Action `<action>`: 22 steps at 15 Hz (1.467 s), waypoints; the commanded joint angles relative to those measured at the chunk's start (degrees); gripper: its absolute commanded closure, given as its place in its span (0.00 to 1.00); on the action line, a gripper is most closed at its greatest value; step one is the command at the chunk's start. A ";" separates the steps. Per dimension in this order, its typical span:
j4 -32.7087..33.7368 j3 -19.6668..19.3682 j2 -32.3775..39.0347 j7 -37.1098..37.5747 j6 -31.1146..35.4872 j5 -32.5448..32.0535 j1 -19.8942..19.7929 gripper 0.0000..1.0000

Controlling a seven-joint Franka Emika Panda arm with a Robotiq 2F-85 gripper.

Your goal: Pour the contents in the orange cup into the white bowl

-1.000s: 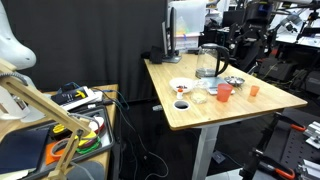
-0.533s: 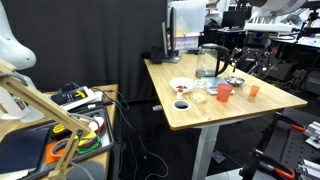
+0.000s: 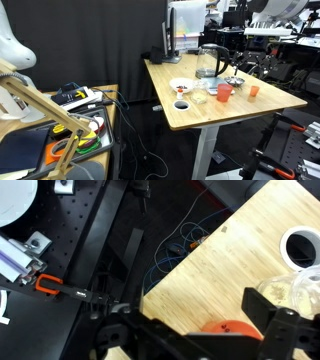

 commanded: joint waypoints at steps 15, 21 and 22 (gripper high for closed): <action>16.41 -8.22 21.59 0.94 0.24 9.72 -7.31 0.00; 20.57 -10.05 28.75 0.38 0.43 10.43 -10.55 0.00; 21.19 -10.11 30.02 0.26 0.41 10.45 -10.97 0.00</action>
